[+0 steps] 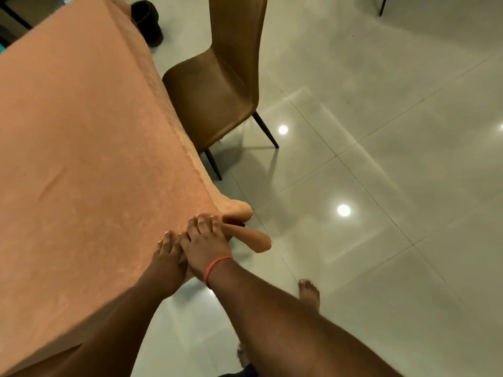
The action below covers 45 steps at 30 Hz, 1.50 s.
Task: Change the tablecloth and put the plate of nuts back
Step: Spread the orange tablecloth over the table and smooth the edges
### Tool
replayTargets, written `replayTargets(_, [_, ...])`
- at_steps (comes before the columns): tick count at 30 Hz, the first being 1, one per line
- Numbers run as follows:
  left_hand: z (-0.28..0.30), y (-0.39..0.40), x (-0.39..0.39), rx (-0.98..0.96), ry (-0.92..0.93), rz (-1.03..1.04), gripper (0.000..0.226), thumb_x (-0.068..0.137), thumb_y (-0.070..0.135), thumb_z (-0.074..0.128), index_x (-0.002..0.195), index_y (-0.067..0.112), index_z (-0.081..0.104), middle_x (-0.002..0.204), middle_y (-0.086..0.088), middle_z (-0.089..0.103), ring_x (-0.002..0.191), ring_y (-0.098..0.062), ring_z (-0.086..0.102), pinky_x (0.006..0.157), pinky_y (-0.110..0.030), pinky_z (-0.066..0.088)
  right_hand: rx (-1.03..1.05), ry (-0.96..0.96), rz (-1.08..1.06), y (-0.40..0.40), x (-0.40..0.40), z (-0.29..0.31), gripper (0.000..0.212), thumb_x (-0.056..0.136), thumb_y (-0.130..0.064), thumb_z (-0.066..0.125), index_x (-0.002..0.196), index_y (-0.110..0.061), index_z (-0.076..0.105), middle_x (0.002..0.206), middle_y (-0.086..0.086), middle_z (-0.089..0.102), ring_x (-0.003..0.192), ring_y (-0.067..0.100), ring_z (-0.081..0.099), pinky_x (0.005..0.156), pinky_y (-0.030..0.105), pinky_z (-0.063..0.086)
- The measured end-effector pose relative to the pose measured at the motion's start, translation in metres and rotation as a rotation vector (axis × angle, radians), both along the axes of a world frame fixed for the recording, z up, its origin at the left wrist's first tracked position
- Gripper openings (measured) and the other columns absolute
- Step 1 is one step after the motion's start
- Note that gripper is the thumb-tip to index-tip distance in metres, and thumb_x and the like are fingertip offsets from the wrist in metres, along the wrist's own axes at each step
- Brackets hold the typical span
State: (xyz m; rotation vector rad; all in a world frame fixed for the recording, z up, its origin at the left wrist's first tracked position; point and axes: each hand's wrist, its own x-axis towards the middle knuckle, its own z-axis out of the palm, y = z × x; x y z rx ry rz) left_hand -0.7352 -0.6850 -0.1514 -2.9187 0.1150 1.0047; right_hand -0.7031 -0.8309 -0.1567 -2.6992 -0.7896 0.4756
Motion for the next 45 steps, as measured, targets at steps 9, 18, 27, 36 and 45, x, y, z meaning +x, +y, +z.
replayTargets(9, [0.015, 0.001, 0.006, -0.058, 0.032, 0.037, 0.069, 0.105, 0.042, 0.034, 0.157, 0.013, -0.001, 0.165, -0.015, -0.004, 0.152, -0.032, -0.008, 0.122, -0.035, 0.002, 0.002, -0.024, -0.028, 0.016, 0.009, 0.010, 0.040, 0.099, -0.034, 0.042, 0.133, -0.017, 0.053, 0.138, 0.018, 0.045, 0.131, 0.043, 0.033, 0.108, 0.064, 0.022])
replayTargets(18, [0.018, 0.115, -0.047, -0.106, -0.042, 0.312, 0.068, 0.104, 0.043, 0.032, 0.159, 0.020, -0.001, 0.166, -0.007, -0.005, 0.153, -0.026, 0.003, 0.123, -0.040, 0.016, -0.120, 0.046, 0.060, 0.105, -0.004, 0.029, 0.042, 0.098, -0.033, 0.041, 0.134, -0.013, 0.050, 0.140, 0.016, 0.040, 0.128, 0.039, 0.035, 0.107, 0.053, 0.030])
replayTargets(27, [0.016, 0.351, -0.148, -0.124, -0.188, 0.525, 0.068, 0.099, 0.049, 0.030, 0.158, 0.025, 0.006, 0.167, -0.004, -0.003, 0.152, -0.031, -0.002, 0.120, -0.054, 0.007, -0.221, 0.048, 0.124, 0.324, -0.065, 0.038, 0.048, 0.097, -0.037, 0.041, 0.143, -0.023, 0.039, 0.156, 0.005, 0.027, 0.140, 0.030, 0.029, 0.114, 0.045, 0.027])
replayTargets(36, [0.000, 0.483, -0.207, -0.151, -0.225, 0.654, 0.067, 0.099, 0.045, 0.031, 0.158, 0.022, 0.007, 0.165, -0.011, -0.011, 0.151, -0.035, -0.012, 0.118, -0.060, -0.005, -0.339, -0.002, 0.271, 0.489, -0.123, 0.033, 0.058, 0.096, -0.047, 0.040, 0.149, -0.026, 0.029, 0.161, 0.003, 0.021, 0.144, 0.026, 0.024, 0.117, 0.039, 0.024])
replayTargets(45, [-0.013, 0.525, -0.222, -0.218, -0.383, 0.470, 0.065, 0.102, 0.048, 0.022, 0.158, 0.020, 0.005, 0.165, -0.010, -0.013, 0.151, -0.030, -0.016, 0.117, -0.048, -0.016, -0.336, -0.099, 0.336, 0.581, -0.120, 0.010, 0.062, 0.099, -0.044, 0.034, 0.155, -0.022, 0.019, 0.162, 0.005, 0.018, 0.146, 0.025, 0.022, 0.119, 0.039, 0.022])
